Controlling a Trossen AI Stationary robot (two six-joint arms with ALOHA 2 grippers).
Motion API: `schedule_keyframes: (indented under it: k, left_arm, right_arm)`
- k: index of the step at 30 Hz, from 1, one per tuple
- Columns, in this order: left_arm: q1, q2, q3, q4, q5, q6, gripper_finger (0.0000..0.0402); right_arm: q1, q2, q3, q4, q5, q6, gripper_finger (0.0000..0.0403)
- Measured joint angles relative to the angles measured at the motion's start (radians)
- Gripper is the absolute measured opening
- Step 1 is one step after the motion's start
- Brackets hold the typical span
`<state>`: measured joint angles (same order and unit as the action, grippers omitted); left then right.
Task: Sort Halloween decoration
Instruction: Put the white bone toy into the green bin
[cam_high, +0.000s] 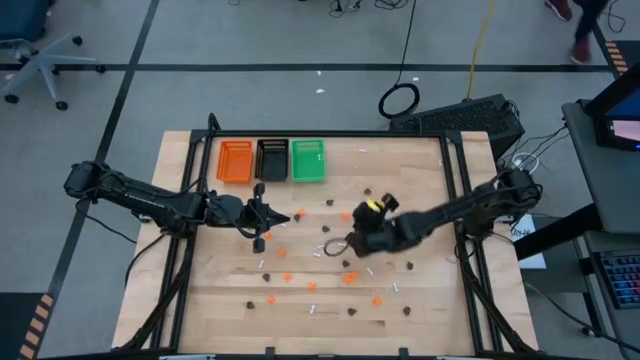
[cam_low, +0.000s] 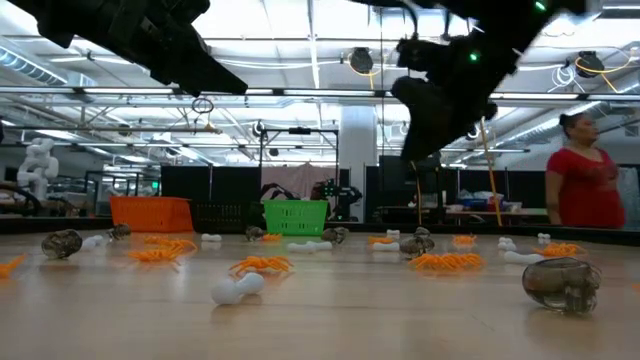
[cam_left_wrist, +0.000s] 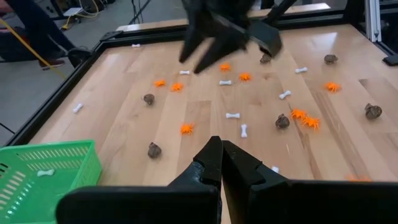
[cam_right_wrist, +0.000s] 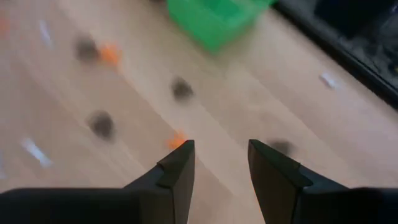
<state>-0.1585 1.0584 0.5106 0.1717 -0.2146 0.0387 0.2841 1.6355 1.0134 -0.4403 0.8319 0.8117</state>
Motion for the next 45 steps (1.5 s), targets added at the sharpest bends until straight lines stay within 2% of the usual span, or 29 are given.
schedule_keyframes:
  k: [3,6,12,16,20,25,29,34,38,42,45]
  left_arm:
    - [0.0,0.0,0.0,0.006,-0.001,0.002,0.0011]
    - [0.0,0.0,0.0,0.006,-0.004,0.023,0.0011]
    - [0.0,0.0,0.0,0.003,-0.027,-0.014,0.0011]
    - [0.0,0.005,0.0,-0.009,-0.03,-0.059,0.0011]
    - [0.0,0.005,0.0,-0.001,-0.089,-0.092,0.0011]
    - [0.002,0.005,0.0,-0.006,-0.167,-0.111,0.0011]
    - [0.002,0.005,0.0,-0.012,-0.233,-0.11,0.0011]
    - [0.002,0.005,0.0,-0.053,-0.344,-0.111,0.0011]
    - [0.002,0.005,0.0,-0.056,-0.353,-0.113,0.0011]
    - [0.002,0.005,0.0,-0.063,-0.339,-0.146,0.0011]
    - [0.002,0.008,0.001,-0.083,-0.338,-0.176,0.0011]
  right_arm:
    - [0.043,0.048,-0.105,0.329,0.089,-0.019,0.0134]
    - [0.04,0.103,-0.151,0.527,0.143,-0.072,0.0134]
    - [0.009,0.197,-0.153,0.595,0.136,-0.133,0.0134]
    - [-0.017,0.199,-0.153,0.597,0.13,-0.248,0.0134]
    - [-0.087,0.162,-0.153,0.601,-0.062,-0.428,0.0134]
    - [-0.162,0.142,-0.153,0.607,-0.224,-0.637,0.0134]
    - [-0.209,0.138,-0.153,0.638,-0.301,-0.699,0.0134]
    - [-0.254,0.133,-0.153,0.66,-0.341,-0.745,0.0134]
    - [-0.312,0.099,-0.153,0.625,-0.364,-0.805,0.0134]
    - [-0.405,0.038,-0.153,0.591,-0.526,-0.893,0.0134]
    - [-0.505,-0.01,-0.153,0.568,-0.607,-0.936,0.0134]
